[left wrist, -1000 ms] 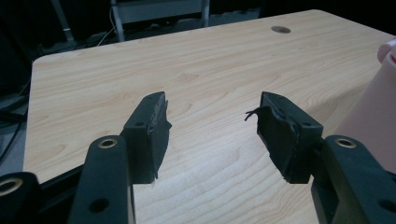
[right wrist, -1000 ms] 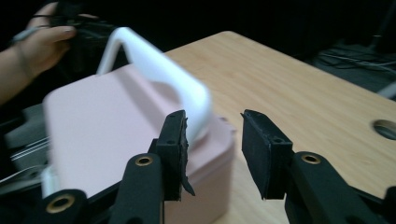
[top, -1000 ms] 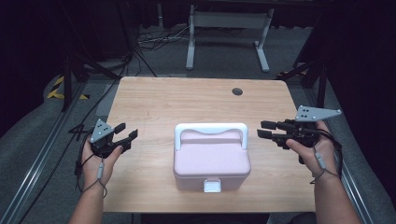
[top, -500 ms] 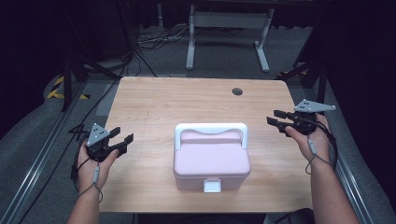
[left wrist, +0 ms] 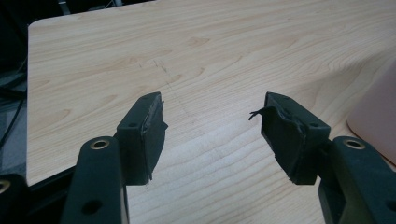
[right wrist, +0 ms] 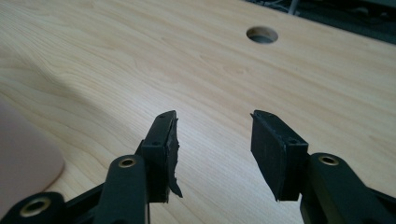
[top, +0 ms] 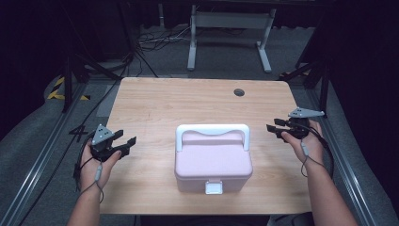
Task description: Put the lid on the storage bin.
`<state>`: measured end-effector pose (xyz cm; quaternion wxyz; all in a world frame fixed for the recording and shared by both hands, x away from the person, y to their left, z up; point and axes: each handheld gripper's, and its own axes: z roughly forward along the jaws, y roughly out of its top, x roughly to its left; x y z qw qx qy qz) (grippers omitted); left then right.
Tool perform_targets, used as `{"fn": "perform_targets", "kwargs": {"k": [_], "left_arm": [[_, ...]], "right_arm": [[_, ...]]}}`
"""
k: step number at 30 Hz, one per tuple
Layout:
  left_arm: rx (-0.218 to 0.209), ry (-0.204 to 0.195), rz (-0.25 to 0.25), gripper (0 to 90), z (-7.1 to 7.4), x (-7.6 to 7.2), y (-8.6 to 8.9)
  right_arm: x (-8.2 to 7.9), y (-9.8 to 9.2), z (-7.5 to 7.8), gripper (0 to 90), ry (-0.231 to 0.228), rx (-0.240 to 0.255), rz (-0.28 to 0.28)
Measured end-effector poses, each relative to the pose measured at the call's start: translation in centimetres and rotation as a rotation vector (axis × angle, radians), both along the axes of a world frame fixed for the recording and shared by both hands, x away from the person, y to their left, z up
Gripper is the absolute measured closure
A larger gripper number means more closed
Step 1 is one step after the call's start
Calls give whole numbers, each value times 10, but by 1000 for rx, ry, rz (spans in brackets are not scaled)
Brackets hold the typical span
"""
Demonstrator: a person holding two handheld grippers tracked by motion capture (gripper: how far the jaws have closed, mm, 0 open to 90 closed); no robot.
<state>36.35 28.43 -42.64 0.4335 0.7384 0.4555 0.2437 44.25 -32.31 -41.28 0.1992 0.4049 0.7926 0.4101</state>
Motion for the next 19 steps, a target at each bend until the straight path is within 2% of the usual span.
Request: {"fn": "perform_targets", "kwargs": {"k": [3, 5, 8, 10, 13, 14, 15, 17, 19], "left_arm": [[-8, 6, 15, 394, -3, 4, 0], [-9, 15, 53, 385, -5, 7, 0], [-24, 46, 86, 388, -8, 10, 2], [-38, 62, 91, 383, -9, 12, 3], [-18, 56, 101, 370, -10, 13, 5], [-24, 49, 98, 371, -11, 13, 6], [-34, 41, 97, 376, -11, 13, 6], [-68, 60, 87, 386, -12, 14, 7], [-44, 92, 94, 377, -13, 14, 8]], "right_arm": [[2, -2, -11, 513, 27, 7, -16], [4, -4, -19, 513, 47, 2, -27], [5, -6, -29, 513, 61, -12, -45], [6, -7, -35, 515, 72, -9, -54], [8, -8, -41, 522, 80, 12, -44], [9, -8, -43, 511, 81, 28, -41], [10, -7, -46, 491, 103, 48, -41], [11, -6, -50, 497, 142, 55, -49], [11, -5, -51, 494, 143, 28, -46]]}}
